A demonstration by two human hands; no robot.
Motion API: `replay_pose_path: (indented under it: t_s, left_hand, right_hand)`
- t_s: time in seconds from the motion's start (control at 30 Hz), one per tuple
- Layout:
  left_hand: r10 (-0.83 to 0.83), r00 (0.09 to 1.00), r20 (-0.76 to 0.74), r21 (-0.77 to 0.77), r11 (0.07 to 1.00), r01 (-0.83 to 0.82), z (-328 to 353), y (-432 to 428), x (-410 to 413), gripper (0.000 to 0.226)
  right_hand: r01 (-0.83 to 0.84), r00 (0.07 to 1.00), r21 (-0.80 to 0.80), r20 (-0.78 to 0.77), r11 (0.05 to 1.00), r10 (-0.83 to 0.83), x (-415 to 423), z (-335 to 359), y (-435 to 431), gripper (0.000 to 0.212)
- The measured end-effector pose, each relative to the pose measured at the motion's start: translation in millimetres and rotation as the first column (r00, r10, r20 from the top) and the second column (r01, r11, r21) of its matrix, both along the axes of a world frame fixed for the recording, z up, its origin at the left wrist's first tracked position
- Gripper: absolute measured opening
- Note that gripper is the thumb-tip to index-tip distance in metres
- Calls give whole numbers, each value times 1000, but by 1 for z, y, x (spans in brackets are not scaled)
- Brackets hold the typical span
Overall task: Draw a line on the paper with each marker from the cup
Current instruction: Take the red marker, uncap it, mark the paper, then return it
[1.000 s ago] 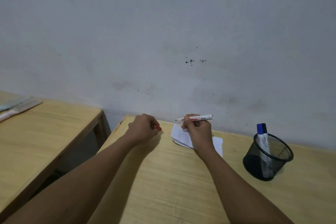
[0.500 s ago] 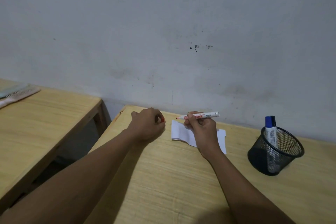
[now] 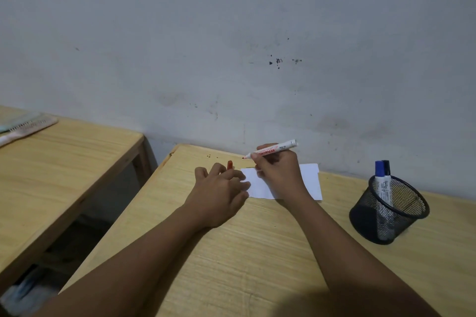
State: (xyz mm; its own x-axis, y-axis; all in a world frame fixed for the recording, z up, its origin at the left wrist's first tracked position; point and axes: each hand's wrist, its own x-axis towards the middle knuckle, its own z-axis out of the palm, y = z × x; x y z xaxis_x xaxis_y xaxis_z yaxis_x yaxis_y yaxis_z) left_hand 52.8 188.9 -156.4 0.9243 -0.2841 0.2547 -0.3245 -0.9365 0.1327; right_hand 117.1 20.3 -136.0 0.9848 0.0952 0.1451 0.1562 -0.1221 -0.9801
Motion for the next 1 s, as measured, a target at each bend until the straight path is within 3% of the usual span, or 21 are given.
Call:
replay_pose_path:
  t_s: [0.17, 0.53, 1.0]
  left_hand:
    - [44, 998, -34, -31, 998, -45, -1, 0, -1, 41]
    - [169, 979, -111, -107, 978, -181, -7, -6, -2, 33]
    - [118, 982, -145, -133, 982, -137, 0, -4, -5, 32]
  right_hand:
    - [15, 999, -230, 44, 973, -5, 12, -11, 7, 19]
    - [40, 996, -263, 89, 964, -17, 14, -21, 6, 23]
    - [60, 992, -382, 126, 922, -13, 14, -22, 7, 27]
